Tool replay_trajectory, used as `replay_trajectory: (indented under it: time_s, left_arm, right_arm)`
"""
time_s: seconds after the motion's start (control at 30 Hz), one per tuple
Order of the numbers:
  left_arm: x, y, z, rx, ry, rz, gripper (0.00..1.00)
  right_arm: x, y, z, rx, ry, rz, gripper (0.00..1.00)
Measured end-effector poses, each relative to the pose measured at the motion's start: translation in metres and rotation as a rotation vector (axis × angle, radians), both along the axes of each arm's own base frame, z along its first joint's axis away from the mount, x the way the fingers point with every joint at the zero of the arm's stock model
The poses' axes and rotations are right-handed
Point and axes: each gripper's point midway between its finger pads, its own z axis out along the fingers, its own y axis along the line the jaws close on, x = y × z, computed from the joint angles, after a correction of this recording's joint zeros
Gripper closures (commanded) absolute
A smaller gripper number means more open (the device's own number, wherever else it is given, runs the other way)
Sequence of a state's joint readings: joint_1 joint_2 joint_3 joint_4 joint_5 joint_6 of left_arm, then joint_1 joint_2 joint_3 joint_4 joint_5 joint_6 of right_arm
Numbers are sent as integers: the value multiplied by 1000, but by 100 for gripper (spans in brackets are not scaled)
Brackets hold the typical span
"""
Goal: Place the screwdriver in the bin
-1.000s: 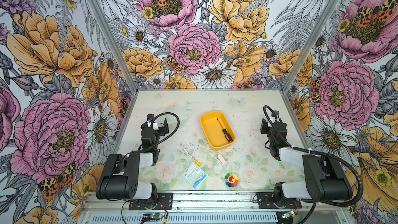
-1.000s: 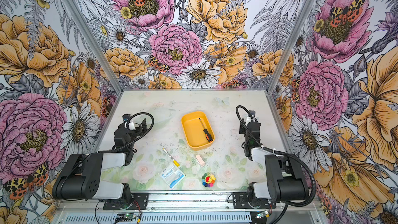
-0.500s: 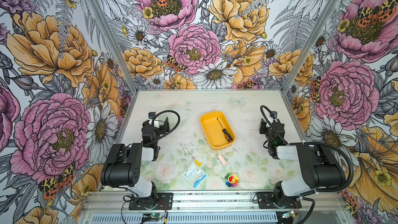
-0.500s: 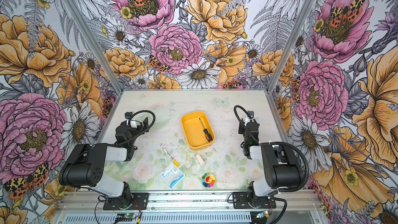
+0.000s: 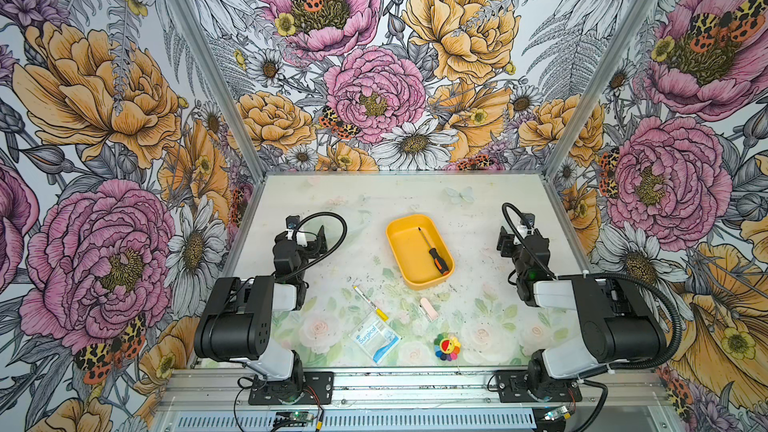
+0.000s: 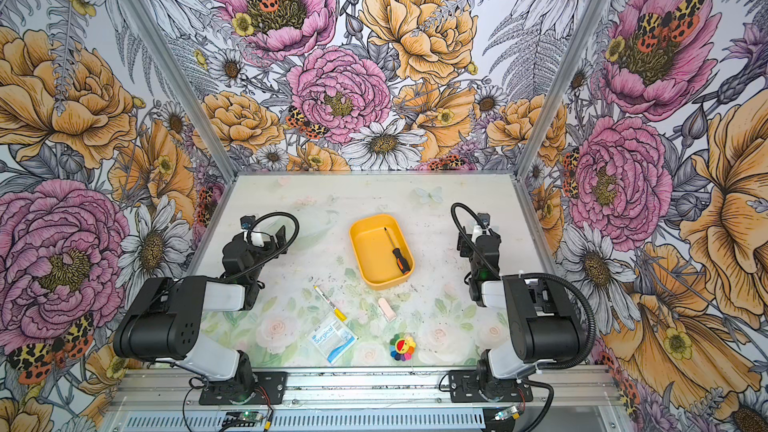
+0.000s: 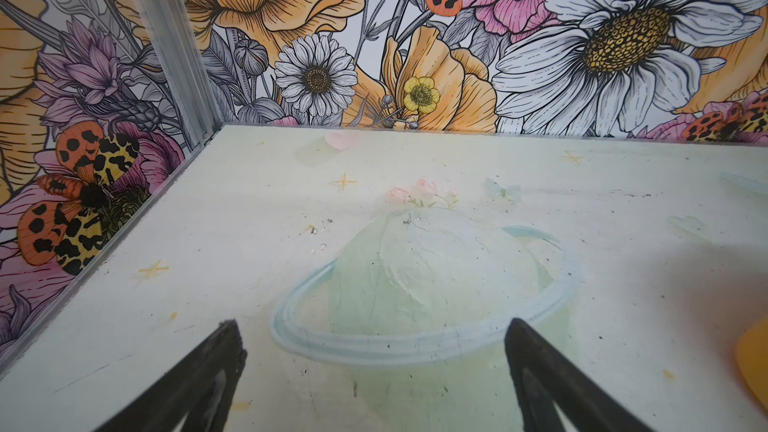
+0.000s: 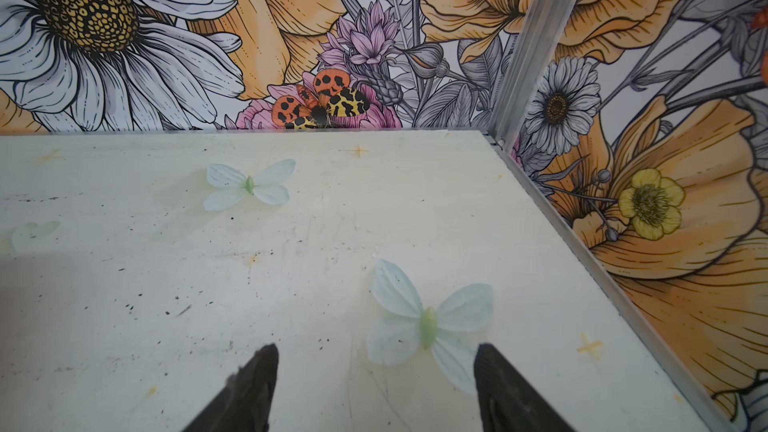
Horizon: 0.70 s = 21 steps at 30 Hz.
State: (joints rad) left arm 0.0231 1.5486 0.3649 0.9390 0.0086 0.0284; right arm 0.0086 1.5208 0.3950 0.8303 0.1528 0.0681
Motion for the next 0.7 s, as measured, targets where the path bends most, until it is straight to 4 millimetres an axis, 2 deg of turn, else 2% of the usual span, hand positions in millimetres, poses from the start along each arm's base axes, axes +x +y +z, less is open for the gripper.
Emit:
replay_trajectory:
  time_s: [0.2,0.27,0.7]
  left_arm:
    - [0,0,0,-3,0,0,1]
    - [0,0,0,-3,0,0,1]
    - [0,0,0,-3,0,0,1]
  right_arm:
    - [0,0,1,-3,-3,1,8]
    - [0,0,1,-2,-5,1,1]
    - [0,-1,1,-2,-5,-1,0]
